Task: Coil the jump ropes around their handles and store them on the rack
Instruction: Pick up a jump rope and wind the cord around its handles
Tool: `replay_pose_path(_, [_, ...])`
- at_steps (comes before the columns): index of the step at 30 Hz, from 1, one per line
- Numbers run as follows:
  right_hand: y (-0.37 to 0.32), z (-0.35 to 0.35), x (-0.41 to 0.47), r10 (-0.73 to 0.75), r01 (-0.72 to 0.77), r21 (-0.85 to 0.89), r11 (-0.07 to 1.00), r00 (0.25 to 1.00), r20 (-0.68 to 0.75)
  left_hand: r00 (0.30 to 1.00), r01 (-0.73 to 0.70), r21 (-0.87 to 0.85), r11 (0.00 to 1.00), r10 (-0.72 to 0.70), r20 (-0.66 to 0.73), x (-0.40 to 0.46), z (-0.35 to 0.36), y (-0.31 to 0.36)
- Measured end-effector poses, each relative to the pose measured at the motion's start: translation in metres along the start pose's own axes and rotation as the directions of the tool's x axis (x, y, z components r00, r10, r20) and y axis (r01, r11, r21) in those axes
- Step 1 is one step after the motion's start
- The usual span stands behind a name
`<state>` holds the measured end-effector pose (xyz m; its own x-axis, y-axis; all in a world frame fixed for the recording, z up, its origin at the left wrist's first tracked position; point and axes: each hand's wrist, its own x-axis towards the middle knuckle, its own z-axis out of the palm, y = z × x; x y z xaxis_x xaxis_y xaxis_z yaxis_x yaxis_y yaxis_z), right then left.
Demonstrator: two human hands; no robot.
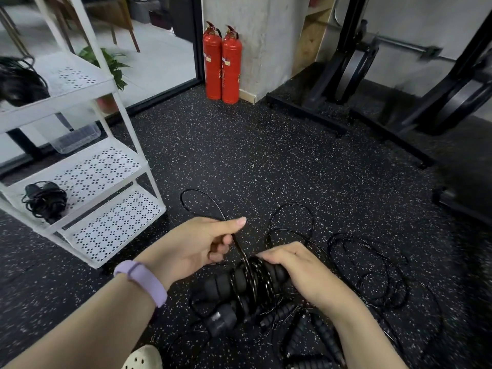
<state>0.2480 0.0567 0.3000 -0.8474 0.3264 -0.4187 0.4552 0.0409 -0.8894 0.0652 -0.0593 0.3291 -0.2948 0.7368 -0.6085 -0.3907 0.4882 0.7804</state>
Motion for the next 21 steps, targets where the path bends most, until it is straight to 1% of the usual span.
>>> replay_pose_path(1, [0.002, -0.001, 0.001, 0.001, 0.0, 0.041, 0.999, 1.0, -0.023, 1.0, 0.028, -0.042, 0.999, -0.029, -0.012, 0.001, 0.0, -0.001])
replay_pose_path(2, [0.003, -0.002, 0.002, 0.008, -0.001, 0.087, 0.996, 0.997, -0.081, 0.997, 0.071, -0.097, 0.993, -0.071, 0.002, 0.002, 0.001, -0.002])
replay_pose_path(3, [0.004, -0.002, 0.003, 0.029, -0.005, 0.164, 0.987, 0.989, -0.147, 0.992, 0.127, -0.184, 0.975, -0.126, 0.018, 0.001, 0.0, -0.004])
replay_pose_path(4, [0.006, -0.001, 0.005, 0.054, 0.001, 0.28, 0.96, 0.981, -0.186, 0.987, 0.16, -0.26, 0.952, -0.147, 0.066, 0.001, 0.0, -0.006])
replay_pose_path(5, [0.006, 0.0, 0.006, 0.066, 0.017, 0.41, 0.912, 0.98, -0.188, 0.989, 0.142, -0.292, 0.946, -0.124, 0.081, 0.003, -0.002, -0.011])
replay_pose_path(7, [0.003, 0.002, 0.009, 0.038, 0.072, 0.653, 0.754, 0.988, -0.152, 0.996, 0.068, -0.315, 0.947, -0.083, -0.033, 0.006, -0.003, -0.016])
replay_pose_path(8, [0.0, 0.003, 0.01, 0.006, 0.099, 0.732, 0.674, 0.99, -0.14, 0.994, 0.084, -0.414, 0.906, -0.107, -0.031, 0.007, 0.0, -0.018])
replay_pose_path(9, [-0.002, 0.004, 0.012, -0.011, 0.115, 0.782, 0.612, 0.991, -0.136, 0.987, 0.143, -0.564, 0.813, -0.16, 0.019, 0.009, 0.005, -0.019])
replay_pose_path(10, [-0.006, 0.005, 0.012, -0.002, 0.115, 0.816, 0.567, 0.99, -0.138, 0.982, 0.163, -0.645, 0.746, -0.187, 0.033, 0.011, 0.009, -0.018])
replay_pose_path(11, [-0.007, 0.005, 0.014, 0.027, 0.107, 0.84, 0.532, 0.989, -0.143, 0.979, 0.147, -0.659, 0.737, -0.202, -0.008, 0.012, 0.011, -0.019])
replay_pose_path(12, [-0.009, 0.006, 0.015, 0.057, 0.1, 0.856, 0.507, 0.987, -0.148, 0.98, 0.116, -0.658, 0.744, -0.192, -0.045, 0.014, 0.016, -0.017])
replay_pose_path(13, [-0.011, 0.007, 0.016, 0.085, 0.095, 0.867, 0.489, 0.984, -0.156, 0.979, 0.067, -0.633, 0.771, -0.173, -0.107, 0.014, 0.016, -0.018])
replay_pose_path(15, [-0.014, 0.009, 0.017, 0.128, 0.094, 0.88, 0.465, 0.977, -0.172, 0.974, -0.035, -0.595, 0.803, -0.107, -0.201, 0.013, 0.021, -0.016])
replay_pose_path(16, [-0.014, 0.01, 0.018, 0.14, 0.1, 0.886, 0.453, 0.973, -0.181, 0.965, -0.093, -0.548, 0.831, -0.06, -0.255, 0.014, 0.021, -0.016])
replay_pose_path(18, [-0.013, 0.011, 0.021, 0.161, 0.12, 0.888, 0.445, 0.964, -0.211, 0.932, -0.224, -0.378, 0.898, 0.084, -0.352, 0.015, 0.024, -0.017])
replay_pose_path(20, [-0.011, 0.012, 0.024, 0.177, 0.148, 0.874, 0.462, 0.951, -0.254, 0.892, -0.339, -0.19, 0.921, 0.251, -0.375, 0.014, 0.027, -0.017])
replay_pose_path(21, [-0.01, 0.012, 0.025, 0.18, 0.162, 0.859, 0.485, 0.943, -0.279, 0.872, -0.384, -0.083, 0.92, 0.332, -0.359, 0.012, 0.028, -0.017])
